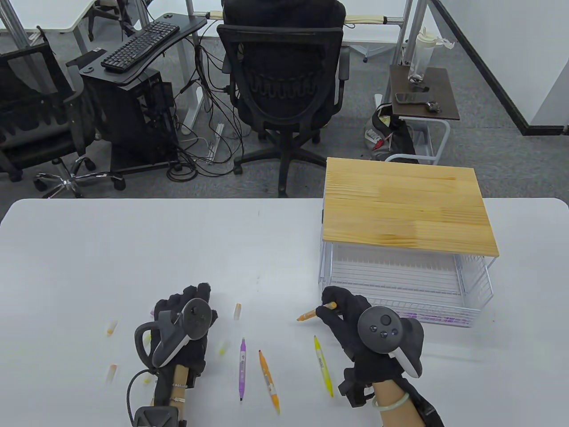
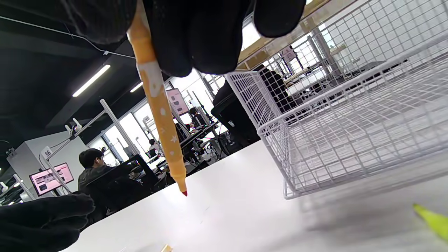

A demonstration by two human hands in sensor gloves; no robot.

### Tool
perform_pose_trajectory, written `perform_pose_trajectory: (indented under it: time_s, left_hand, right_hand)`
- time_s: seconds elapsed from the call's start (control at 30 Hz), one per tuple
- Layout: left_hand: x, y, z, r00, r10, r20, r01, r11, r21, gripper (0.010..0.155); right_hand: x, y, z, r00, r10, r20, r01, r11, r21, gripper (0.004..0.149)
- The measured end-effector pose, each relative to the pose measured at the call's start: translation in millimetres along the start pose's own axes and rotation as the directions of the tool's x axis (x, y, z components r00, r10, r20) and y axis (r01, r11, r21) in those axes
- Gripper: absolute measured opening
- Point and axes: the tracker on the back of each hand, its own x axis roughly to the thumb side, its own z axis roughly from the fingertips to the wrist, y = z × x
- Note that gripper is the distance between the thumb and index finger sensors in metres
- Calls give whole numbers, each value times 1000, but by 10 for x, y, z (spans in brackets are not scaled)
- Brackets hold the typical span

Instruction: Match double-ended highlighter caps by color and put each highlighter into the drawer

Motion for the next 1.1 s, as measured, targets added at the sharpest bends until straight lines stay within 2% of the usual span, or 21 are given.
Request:
perform_pose_trajectory:
  time_s: [0.1, 0.23, 0.4, 0.67, 0.83, 0.9, 1.1]
  left_hand:
    - [165, 3, -169, 999, -38, -6, 37, 996, -79, 64]
    - [501, -121, -435, 1000, -1, -29, -4, 981, -194, 62]
    - [769, -389, -724, 984, -140, -114, 94, 937, -336, 67]
    - [919, -673, -859, 942, -308, -133, 221, 867, -447, 72]
    - [957, -716, -859, 940, -315, -128, 225, 859, -460, 76]
    - [988, -733, -846, 931, -344, -120, 262, 860, -437, 75]
    - [1043, -747, -807, 915, -394, -90, 335, 864, -376, 64]
  right_hand:
    - [-8, -27, -3, 1000, -28, 2, 28, 999, 16, 47]
    - [-28, -51, -7, 999, -33, -2, 33, 999, 18, 48]
    - [-42, -113, 5, 999, -43, 2, 43, 999, 7, 48]
    - [-60, -171, 5, 997, -70, 10, 70, 997, 12, 48]
    - [-56, -163, -1, 998, -67, 5, 67, 998, 14, 47]
    - [-43, -144, -1, 998, -63, 5, 63, 998, 17, 47]
    - [5, -108, 5, 999, -48, 15, 48, 999, 21, 48]
